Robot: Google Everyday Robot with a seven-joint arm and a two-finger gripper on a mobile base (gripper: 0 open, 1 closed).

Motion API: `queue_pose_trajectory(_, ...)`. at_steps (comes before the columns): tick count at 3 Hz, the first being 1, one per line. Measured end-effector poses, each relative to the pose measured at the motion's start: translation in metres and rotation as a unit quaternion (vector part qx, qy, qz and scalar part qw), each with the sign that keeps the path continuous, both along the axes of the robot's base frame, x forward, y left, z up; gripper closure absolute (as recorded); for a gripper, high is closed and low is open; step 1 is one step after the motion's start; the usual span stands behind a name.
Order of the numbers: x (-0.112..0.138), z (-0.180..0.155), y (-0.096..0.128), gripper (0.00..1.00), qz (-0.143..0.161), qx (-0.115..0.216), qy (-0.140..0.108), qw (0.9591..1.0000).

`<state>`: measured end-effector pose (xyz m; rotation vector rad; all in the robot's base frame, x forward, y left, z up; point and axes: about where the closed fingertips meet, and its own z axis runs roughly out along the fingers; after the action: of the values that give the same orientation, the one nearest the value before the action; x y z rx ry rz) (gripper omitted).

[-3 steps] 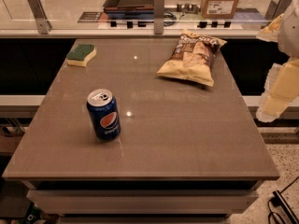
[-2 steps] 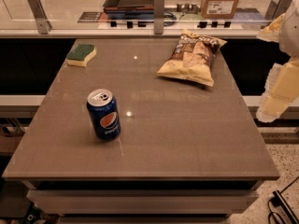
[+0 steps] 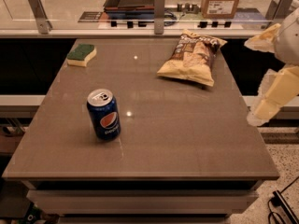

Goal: Move pepsi can near sponge

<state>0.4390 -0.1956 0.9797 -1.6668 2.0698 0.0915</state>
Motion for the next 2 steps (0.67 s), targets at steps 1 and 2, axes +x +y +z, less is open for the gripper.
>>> queue_pose_trajectory(1,0.004,-0.012,0.018,0.00,0.033,0.076,0.007,0.9965)
queue_pose_trajectory(2,0.004,-0.020,0.047,0.00,0.056,0.145,0.009,0.9877)
